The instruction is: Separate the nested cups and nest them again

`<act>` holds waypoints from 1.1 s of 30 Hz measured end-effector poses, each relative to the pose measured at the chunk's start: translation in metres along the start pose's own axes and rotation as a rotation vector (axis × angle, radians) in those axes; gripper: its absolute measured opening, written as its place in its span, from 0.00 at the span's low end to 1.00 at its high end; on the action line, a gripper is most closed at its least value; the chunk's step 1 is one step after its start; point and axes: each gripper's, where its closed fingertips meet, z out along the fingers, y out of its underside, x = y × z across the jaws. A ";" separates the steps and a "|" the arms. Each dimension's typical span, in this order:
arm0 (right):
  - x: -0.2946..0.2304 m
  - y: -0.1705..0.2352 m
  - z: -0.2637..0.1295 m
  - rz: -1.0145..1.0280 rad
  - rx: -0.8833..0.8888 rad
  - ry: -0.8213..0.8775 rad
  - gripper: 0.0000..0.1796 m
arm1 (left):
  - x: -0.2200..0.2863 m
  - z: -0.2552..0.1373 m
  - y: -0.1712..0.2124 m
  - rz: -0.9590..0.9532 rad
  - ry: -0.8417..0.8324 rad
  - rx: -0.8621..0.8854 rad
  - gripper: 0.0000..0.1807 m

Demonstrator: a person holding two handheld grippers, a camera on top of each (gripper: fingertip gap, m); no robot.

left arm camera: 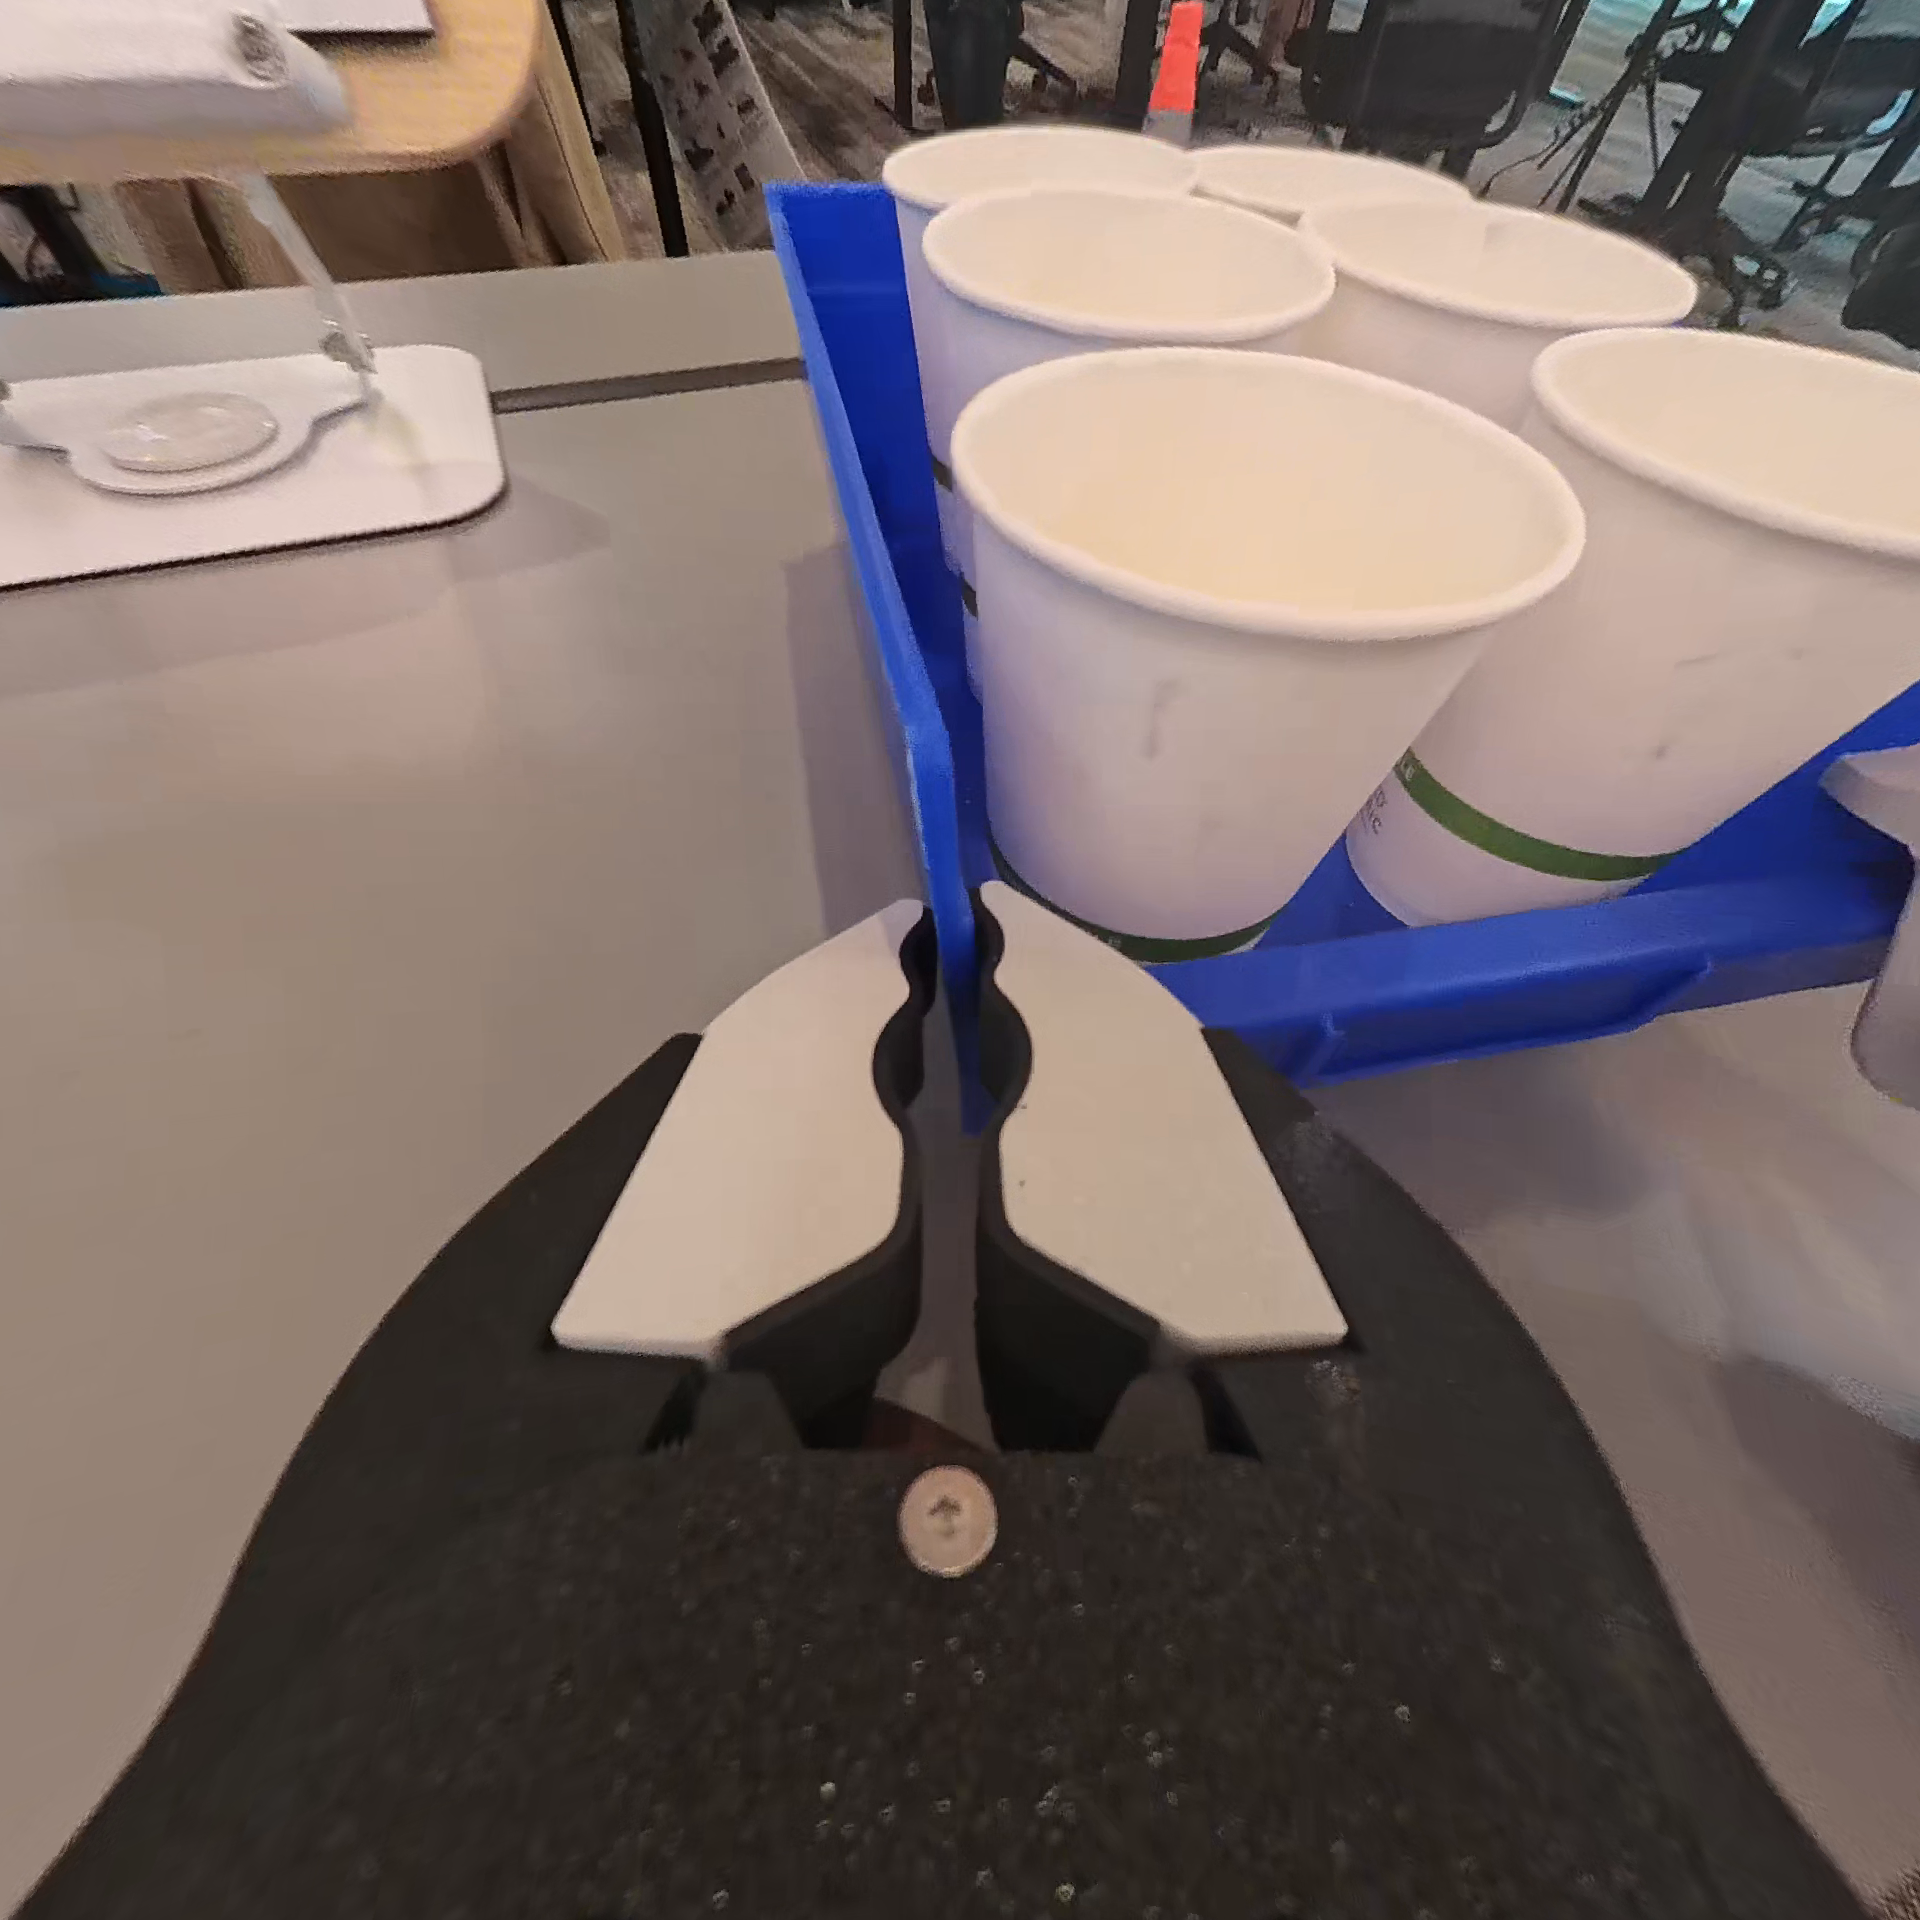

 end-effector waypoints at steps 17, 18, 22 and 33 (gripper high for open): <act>-0.242 0.007 -0.041 -0.037 0.050 -0.350 0.01 | -0.198 -0.156 -0.009 -0.036 -0.329 0.144 0.02; -0.257 0.012 -0.040 -0.051 0.038 -0.370 0.01 | -0.210 -0.163 -0.003 -0.050 -0.350 0.144 0.02; -0.295 0.029 -0.040 -0.114 0.020 -0.401 0.01 | -0.248 -0.178 0.023 -0.106 -0.394 0.136 0.02; -0.302 0.055 -0.031 -0.144 -0.043 -0.390 0.02 | -0.266 -0.161 0.063 -0.126 -0.356 0.058 0.02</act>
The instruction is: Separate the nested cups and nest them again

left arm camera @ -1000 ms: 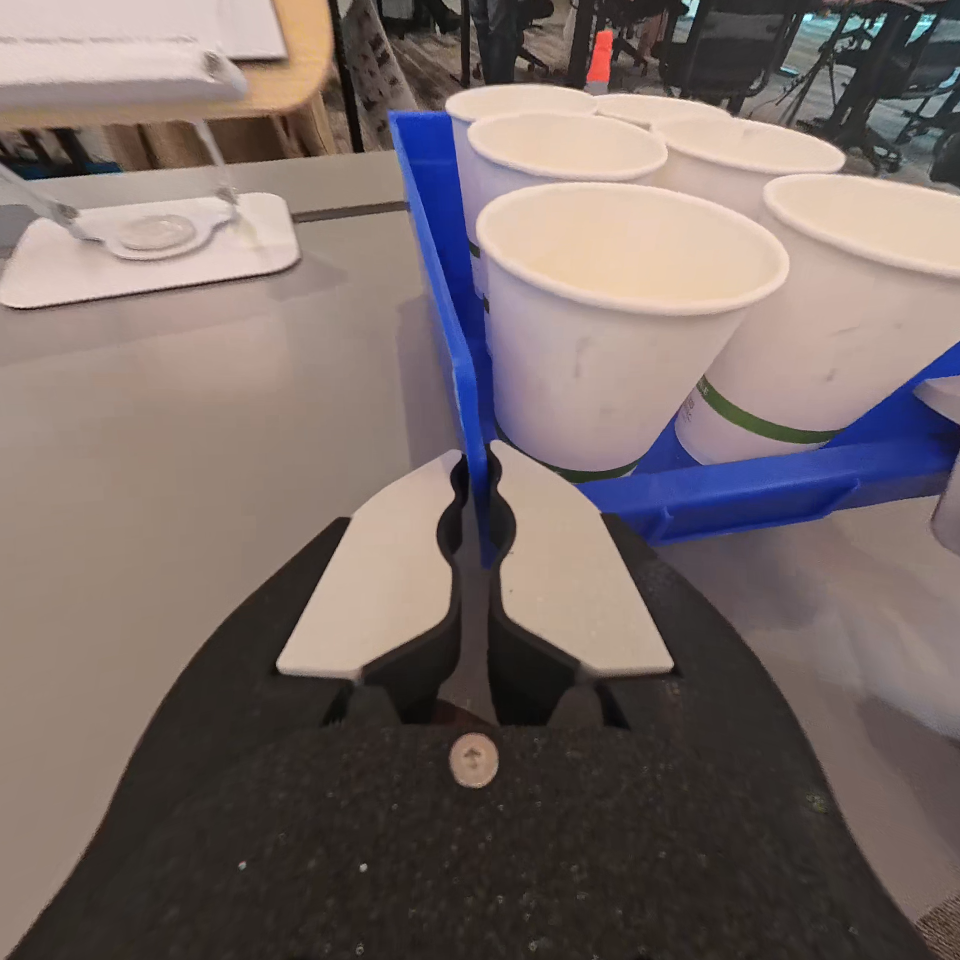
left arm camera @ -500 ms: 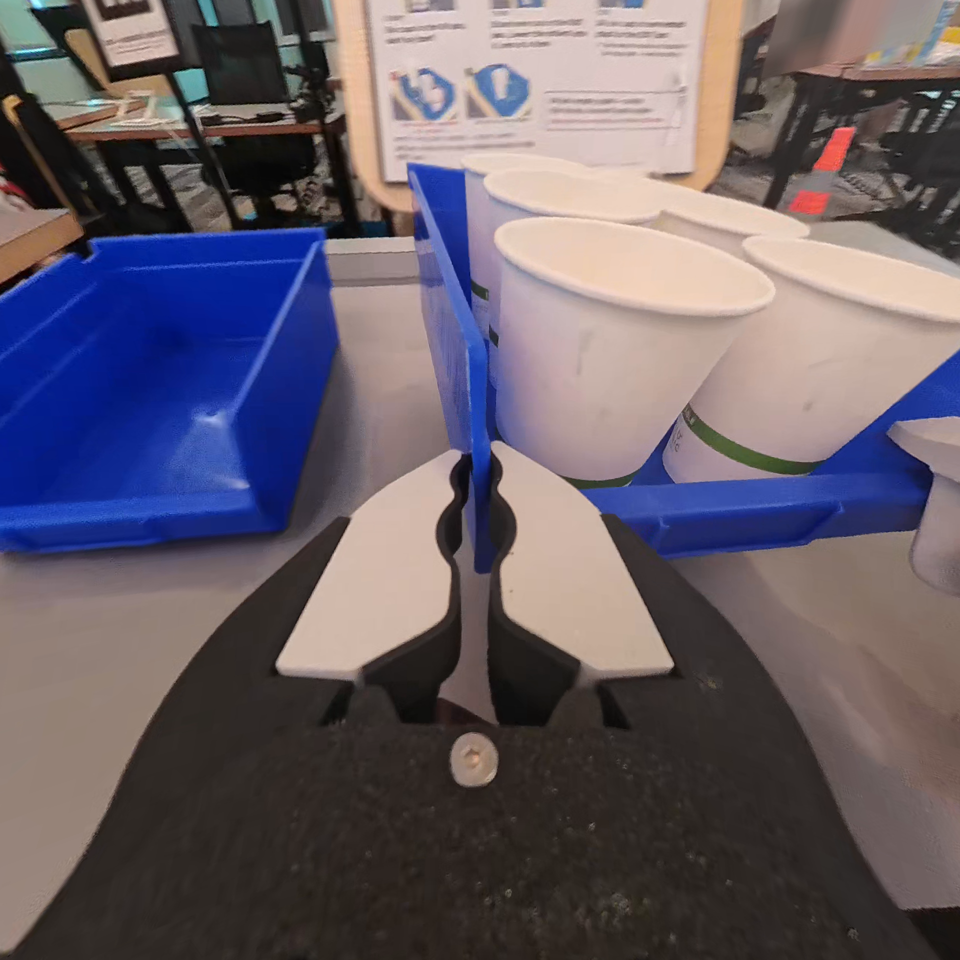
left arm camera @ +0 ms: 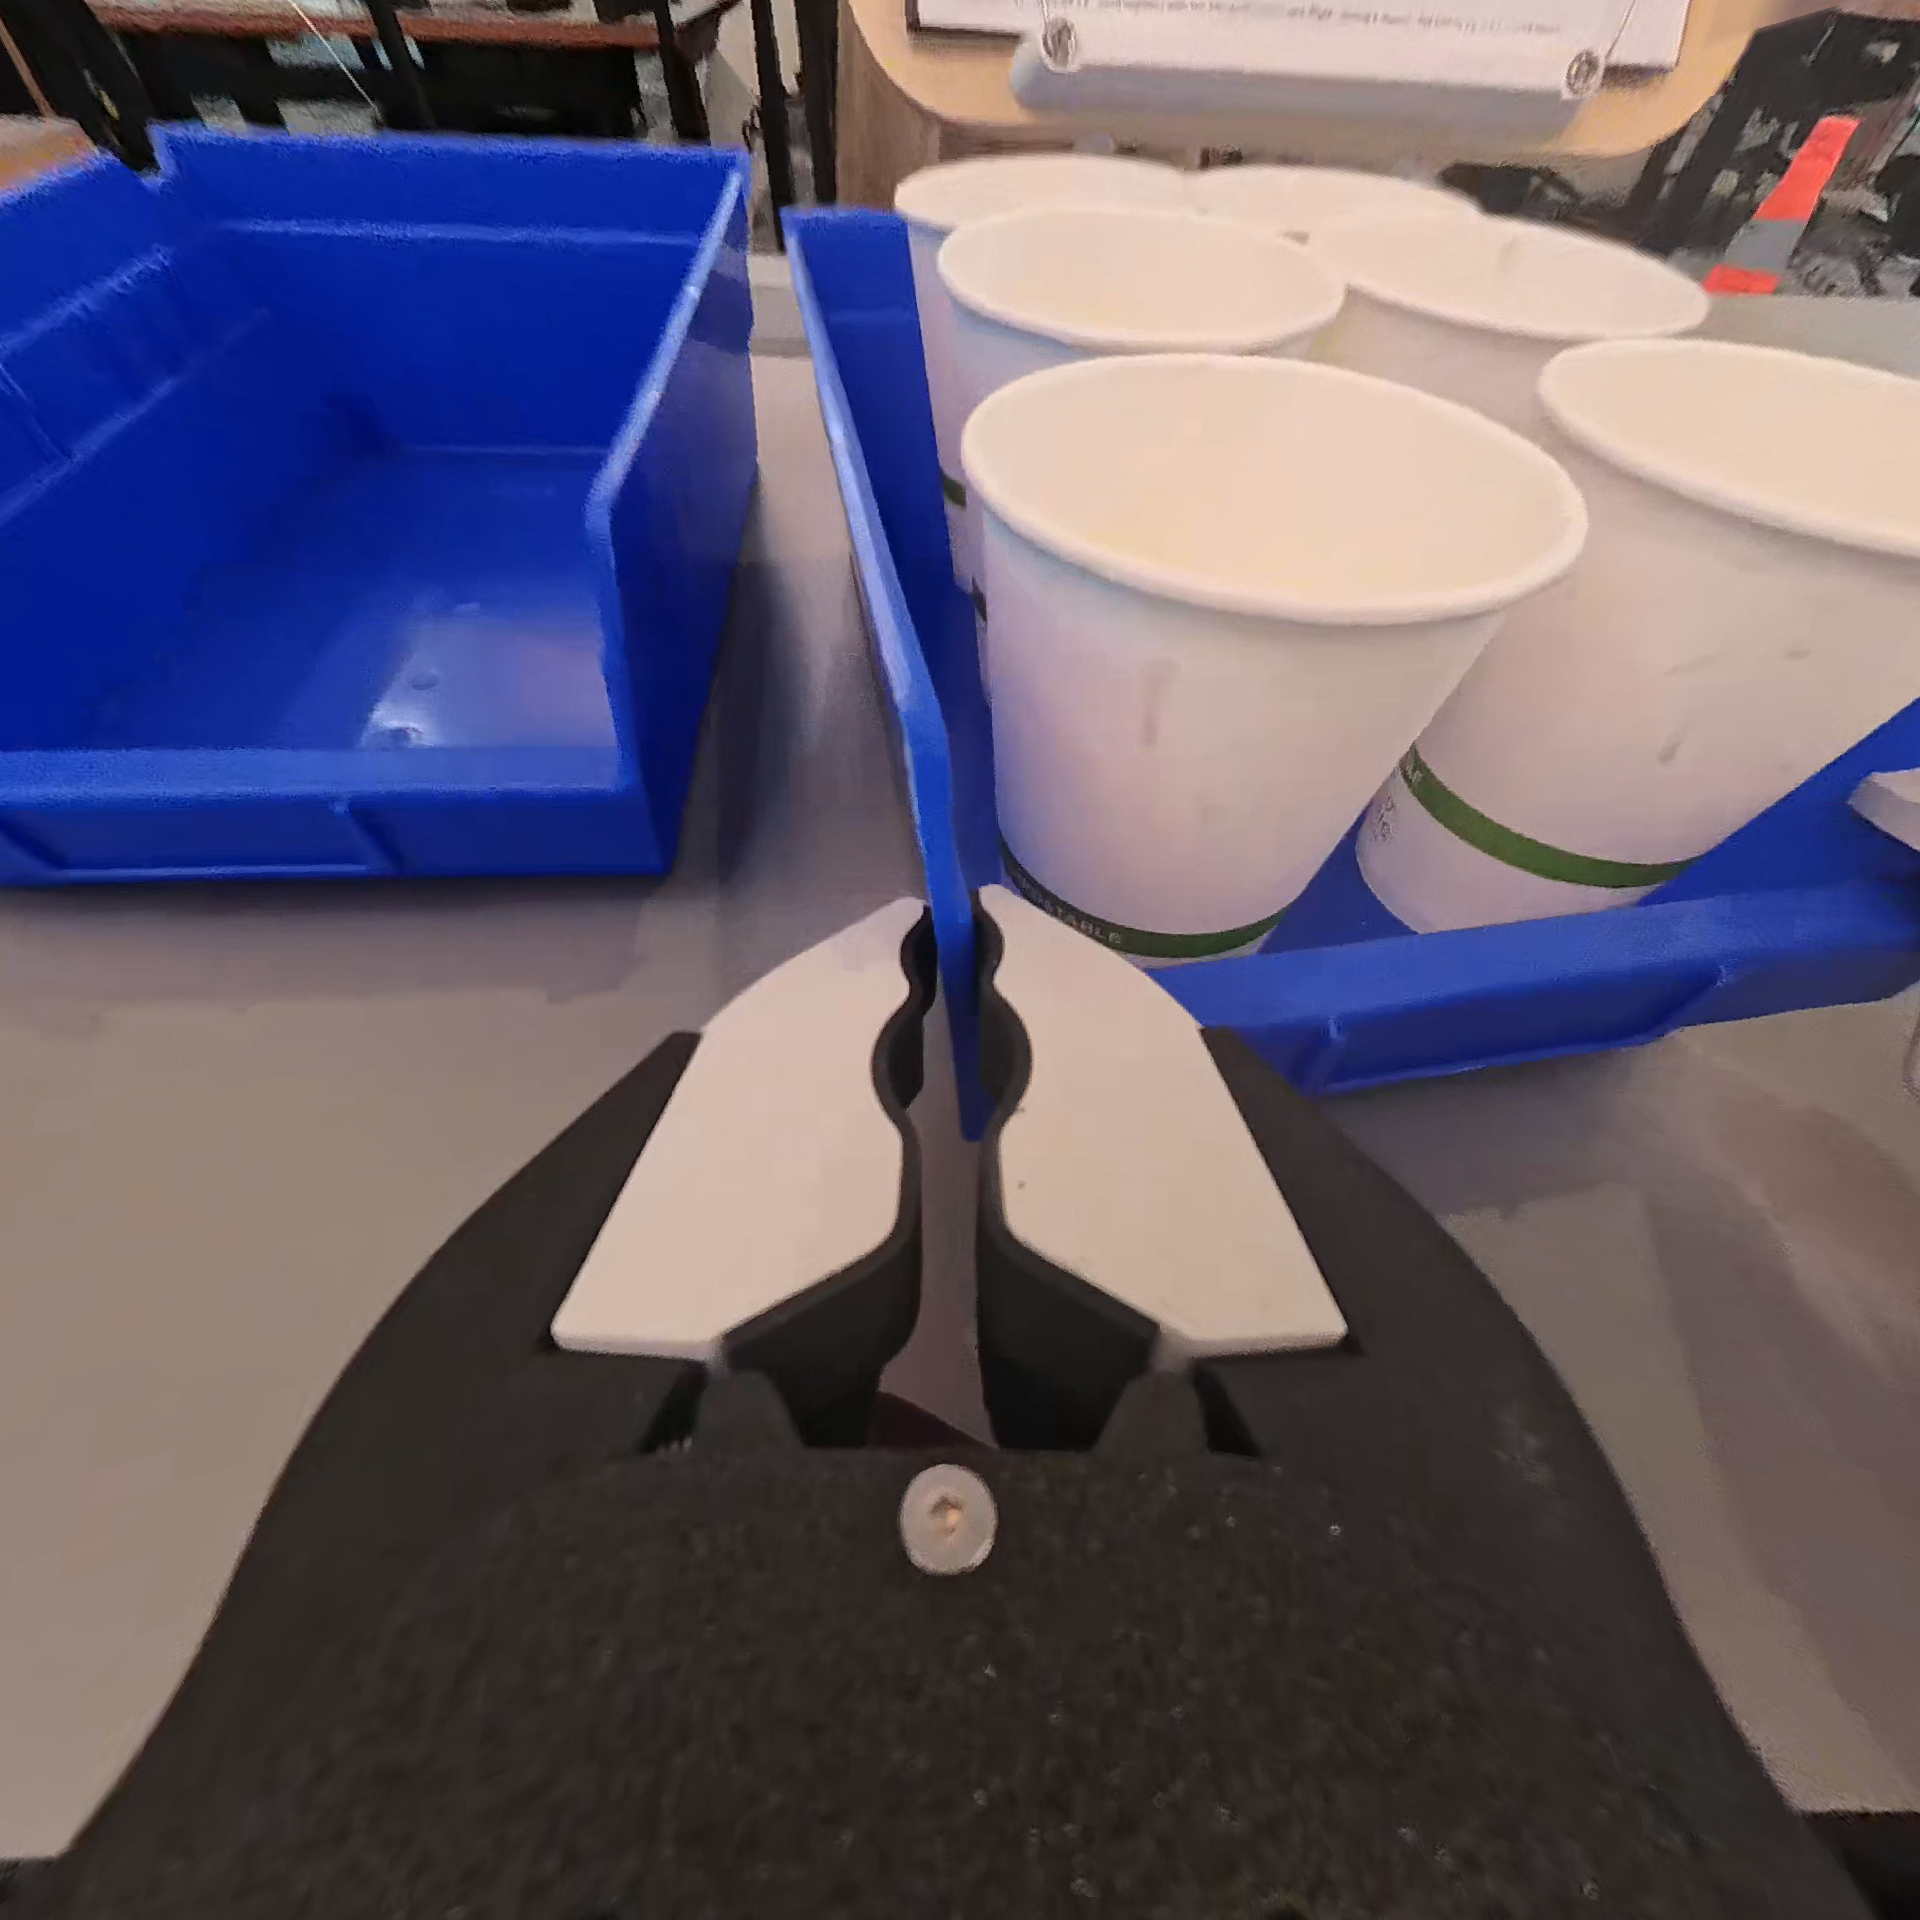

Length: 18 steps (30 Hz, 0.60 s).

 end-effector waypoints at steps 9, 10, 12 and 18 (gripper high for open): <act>-0.017 0.019 -0.020 0.172 -0.139 -0.253 0.21 | 0.009 -0.012 0.015 0.023 0.093 -0.108 0.26; -0.016 0.021 -0.030 0.205 -0.139 -0.287 0.22 | 0.005 -0.020 0.016 0.033 0.099 -0.117 0.27; -0.007 0.019 -0.055 0.237 -0.090 -0.320 0.22 | -0.005 -0.043 0.018 0.024 0.121 -0.104 0.30; 0.005 0.011 -0.123 0.193 0.129 -0.364 0.18 | -0.116 -0.078 -0.012 0.027 -0.069 0.022 0.29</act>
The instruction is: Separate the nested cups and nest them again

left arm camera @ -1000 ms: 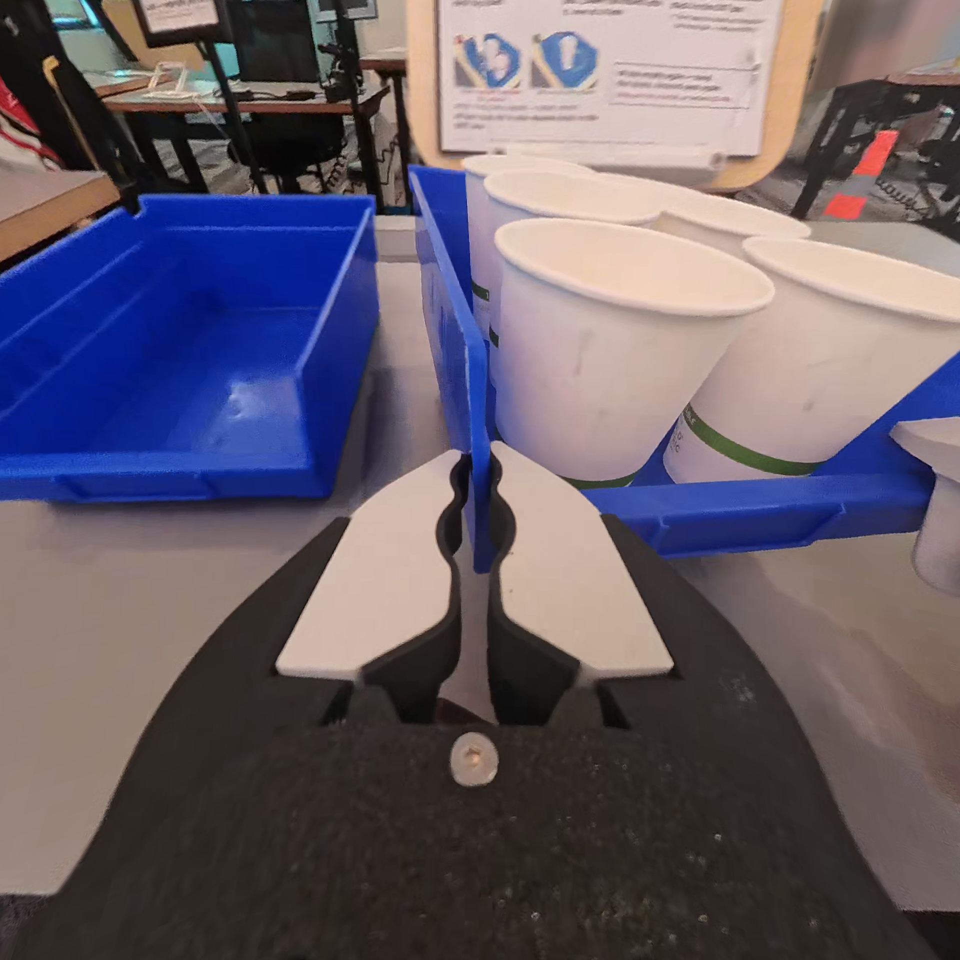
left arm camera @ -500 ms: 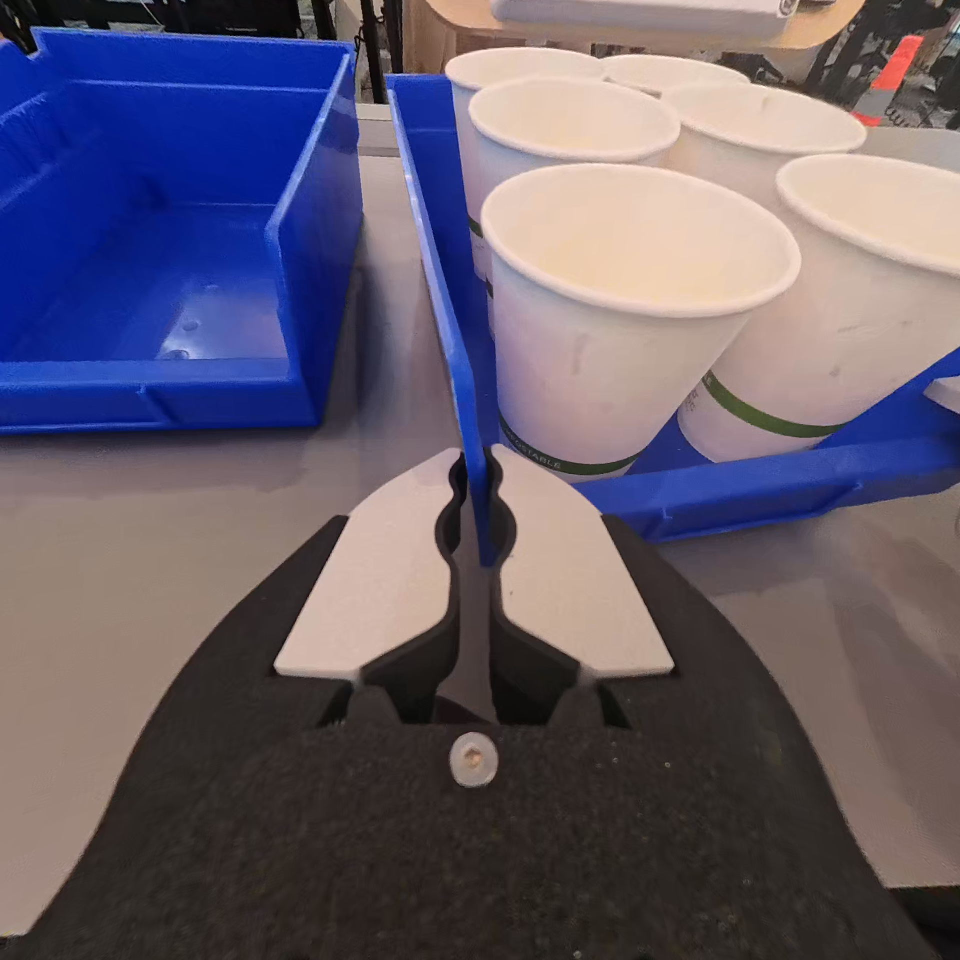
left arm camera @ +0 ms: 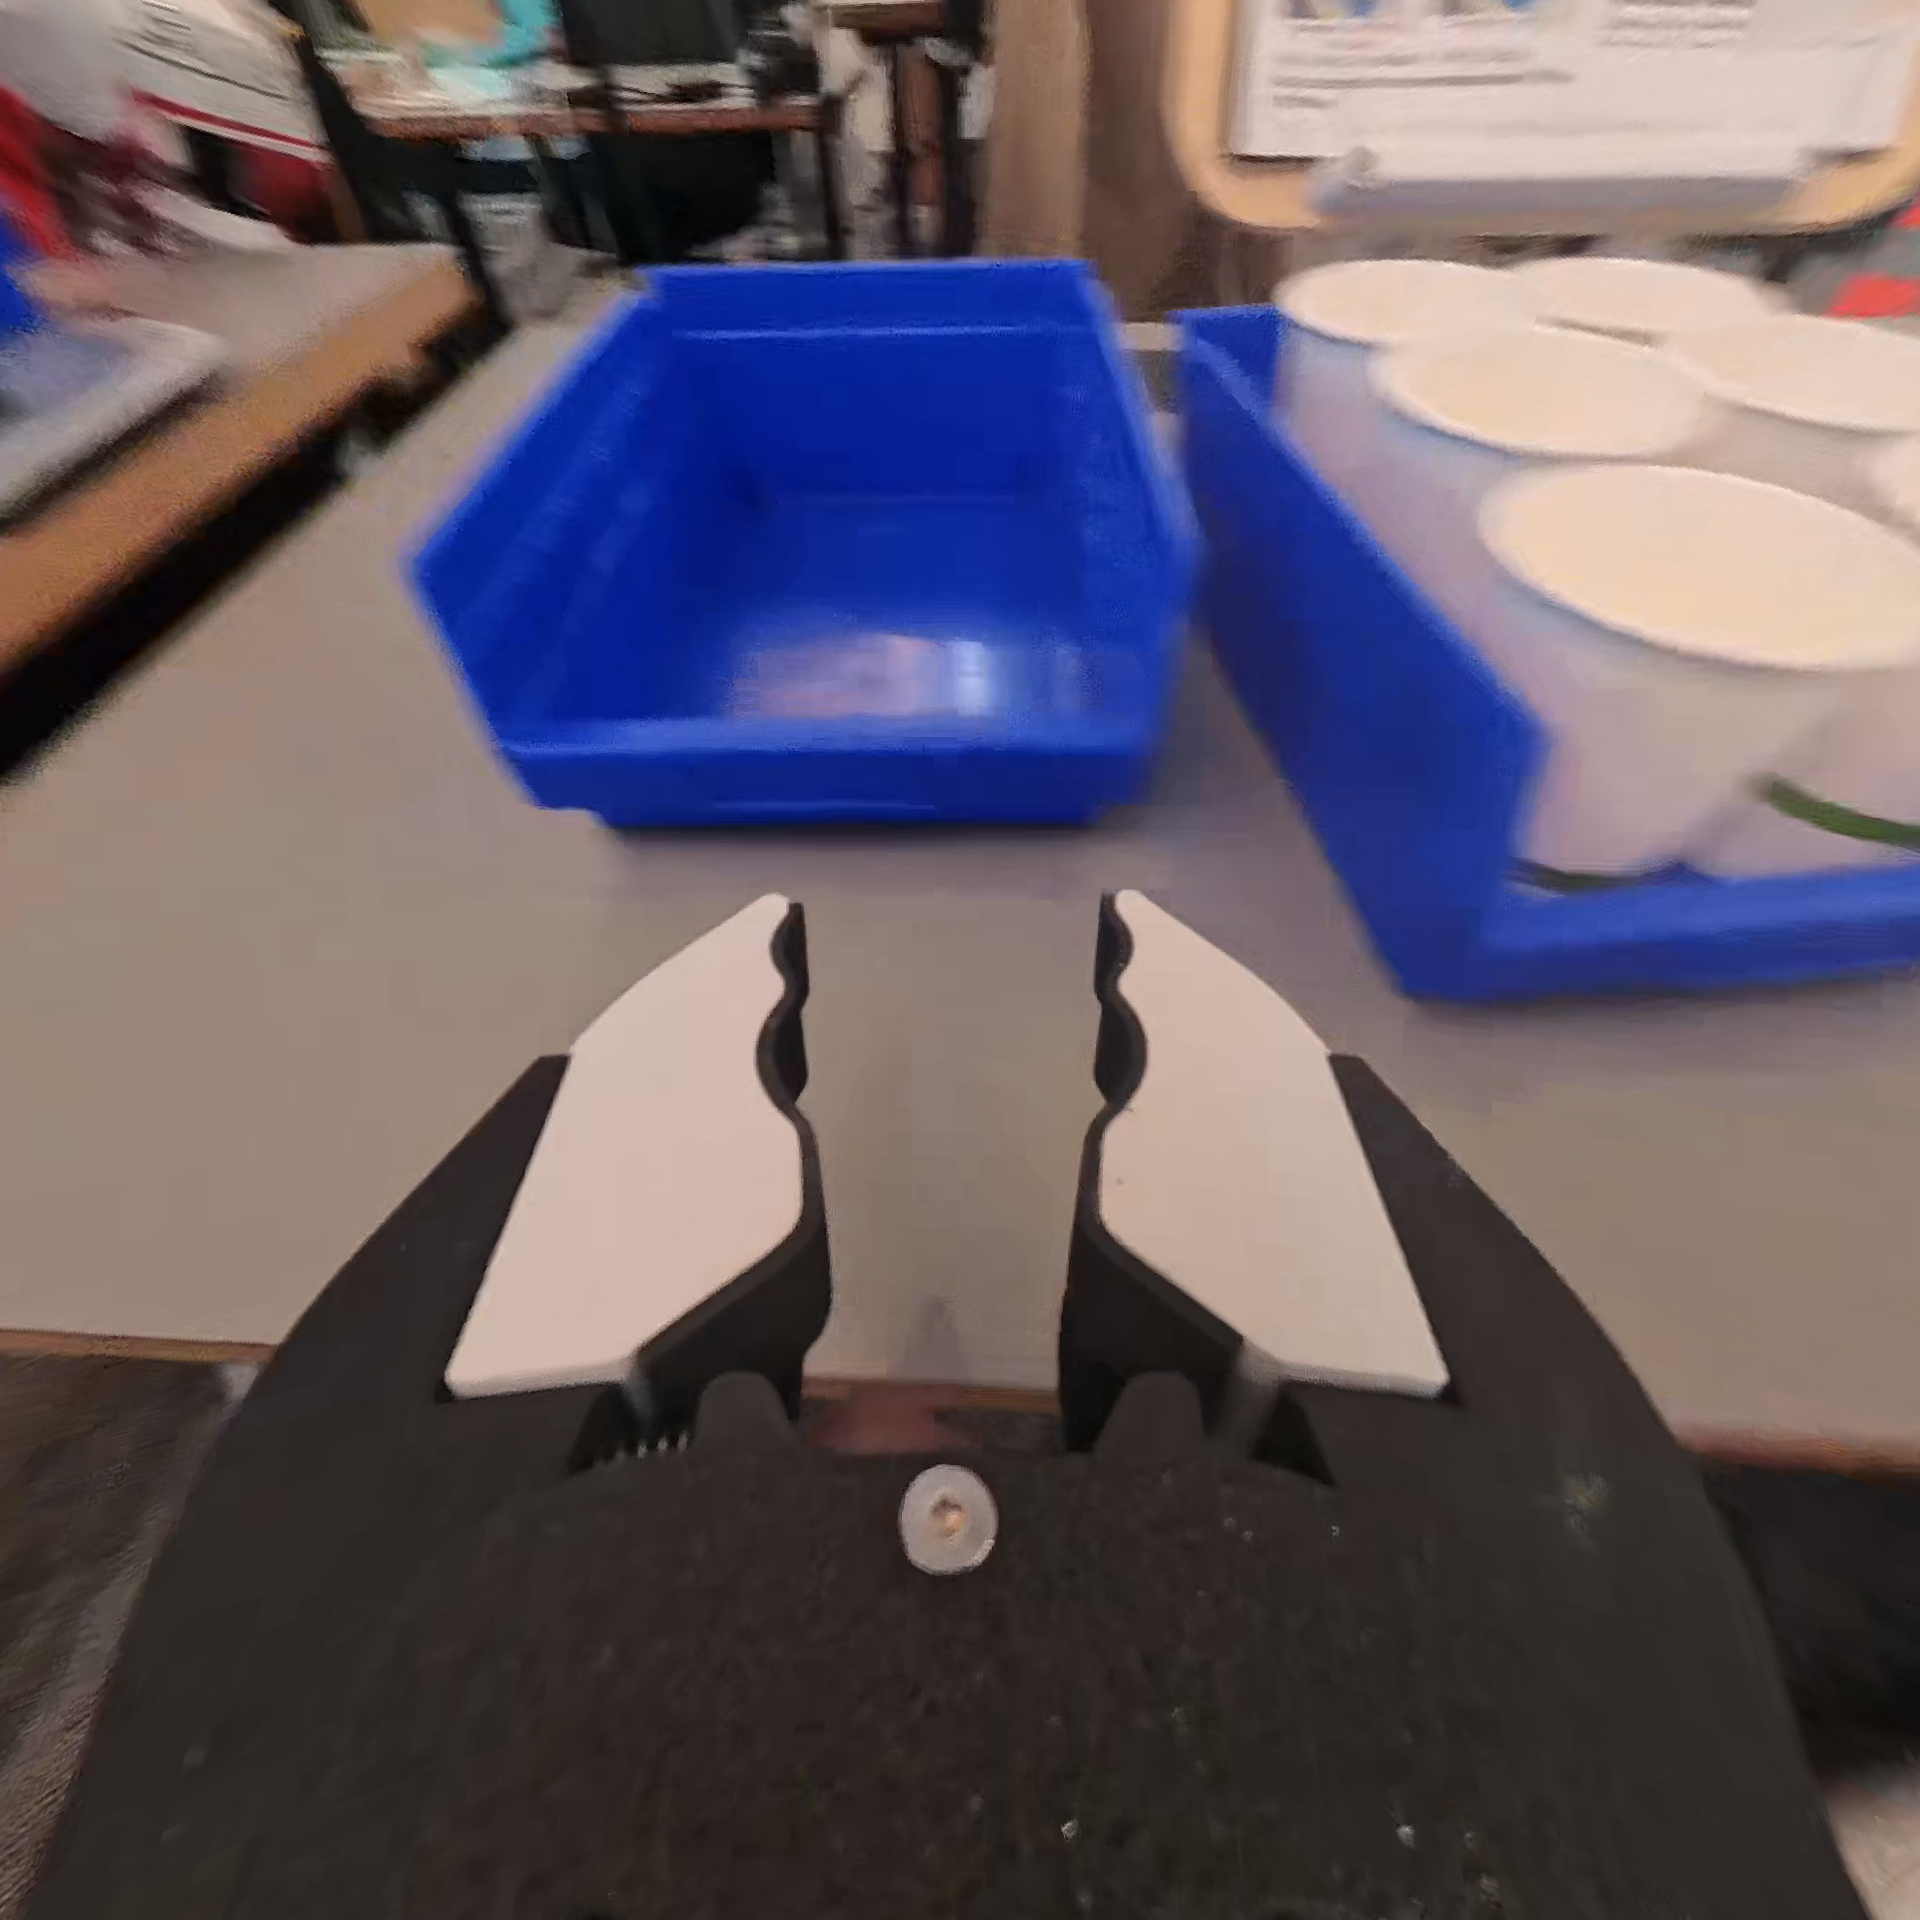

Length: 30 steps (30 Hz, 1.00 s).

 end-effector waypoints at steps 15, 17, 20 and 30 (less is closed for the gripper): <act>-0.068 0.070 0.035 -0.154 -0.244 -0.166 0.19 | -0.143 0.164 -0.018 -0.117 -0.038 -0.196 0.19; -0.069 0.070 0.038 -0.152 -0.229 -0.155 0.18 | -0.142 0.165 -0.015 -0.159 -0.038 -0.213 0.04; -0.077 0.065 0.046 -0.132 -0.204 -0.148 0.16 | -0.134 0.152 -0.009 -0.185 -0.024 -0.226 0.02; -0.156 0.084 0.116 -0.300 -0.216 -0.158 0.24 | -0.101 0.027 0.033 -0.114 -0.154 -0.159 0.02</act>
